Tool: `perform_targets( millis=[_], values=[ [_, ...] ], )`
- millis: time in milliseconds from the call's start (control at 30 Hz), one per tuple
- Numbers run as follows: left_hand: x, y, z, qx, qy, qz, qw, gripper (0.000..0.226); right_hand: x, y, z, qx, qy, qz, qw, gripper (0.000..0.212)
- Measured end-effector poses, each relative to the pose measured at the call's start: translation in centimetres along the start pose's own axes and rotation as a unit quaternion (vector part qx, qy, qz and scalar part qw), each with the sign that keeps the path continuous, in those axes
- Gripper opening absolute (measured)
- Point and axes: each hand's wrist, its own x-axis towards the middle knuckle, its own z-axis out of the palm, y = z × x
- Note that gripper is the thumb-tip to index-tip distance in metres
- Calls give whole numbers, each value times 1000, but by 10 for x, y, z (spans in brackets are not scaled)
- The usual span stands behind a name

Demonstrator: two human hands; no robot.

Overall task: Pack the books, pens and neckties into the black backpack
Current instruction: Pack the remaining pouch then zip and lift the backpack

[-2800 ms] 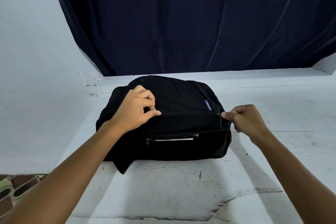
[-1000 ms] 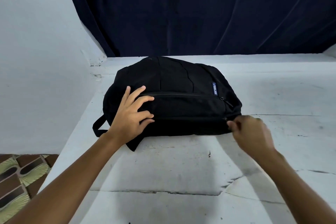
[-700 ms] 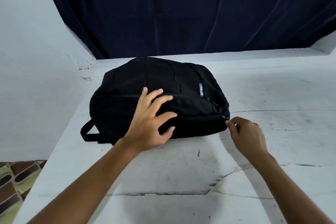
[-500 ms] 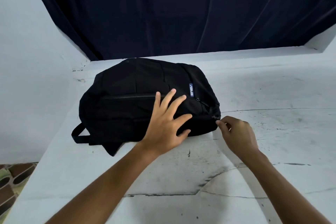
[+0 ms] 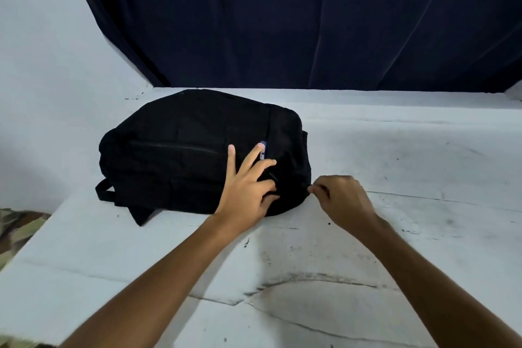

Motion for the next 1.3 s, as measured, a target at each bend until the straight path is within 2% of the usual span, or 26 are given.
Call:
perform_targets(
  millis=[167, 233, 333, 367, 400, 467, 500, 533, 600, 667, 700, 767, 867, 933, 1000, 1033, 1133, 1167, 1200, 1233, 1300],
  values=[
    [-12, 6, -7, 1, 30, 6, 1000, 21, 57, 36, -3, -4, 5, 21, 1000, 32],
    [-16, 7, -9, 4, 28, 7, 1000, 18, 76, 40, -1, 2, 16, 40, 999, 31],
    [-21, 8, -12, 16, 15, 8, 1000, 13, 90, 38, 6, 95, -6, 85, 992, 32],
    [-24, 8, -13, 24, 23, 6, 999, 13, 91, 35, 9, 182, -5, 119, 976, 33],
    [-28, 9, -13, 30, 41, -10, 999, 18, 91, 33, 9, 280, -4, 171, 945, 31],
    [-40, 15, -15, 11, 101, -117, 988, 42, 90, 32, 10, 434, -28, 291, 852, 35],
    [-45, 20, -19, -30, 134, -210, 968, 58, 88, 34, 10, 469, -55, 330, 817, 42],
    [-47, 23, -25, -92, 163, -309, 933, 70, 88, 35, 10, 498, -84, 350, 789, 46],
    [-45, 19, -36, -239, 210, -475, 820, 80, 87, 35, 15, 537, -113, 361, 754, 51],
    [-36, 8, -43, -352, 231, -578, 699, 77, 87, 31, 21, 532, -100, 359, 761, 55],
    [-31, 3, -44, -388, 224, -605, 658, 75, 88, 27, 24, 522, -85, 356, 770, 57],
    [-26, -8, -39, -427, 196, -636, 612, 71, 91, 19, 27, 509, -54, 355, 782, 60],
    [-23, -27, -31, -453, 165, -651, 586, 79, 93, 6, 26, 514, -34, 360, 778, 65],
    [-28, -42, -25, -490, 165, -661, 544, 95, 86, -1, 21, 535, -37, 355, 766, 68],
    [-34, -48, -25, -544, 189, -638, 512, 87, 76, -6, 14, 550, -54, 343, 760, 77],
    [-39, -51, -26, -558, 193, -627, 508, 84, 69, -9, 11, 553, -63, 338, 759, 83],
    [-48, -56, -39, -545, 180, -607, 550, 112, 51, -20, 8, 553, -113, 322, 760, 93],
    [-49, -60, -46, -547, 183, -587, 568, 107, 45, -25, 9, 551, -139, 315, 760, 96],
    [-53, -63, -53, -549, 184, -570, 584, 92, 36, -29, 12, 548, -166, 306, 760, 99],
    [-53, -69, -60, -555, 179, -557, 591, 76, 28, -35, 14, 546, -192, 295, 760, 102],
    [-60, -85, -72, -558, 167, -555, 594, 67, 9, -50, 19, 549, -244, 270, 753, 106]
  ],
)
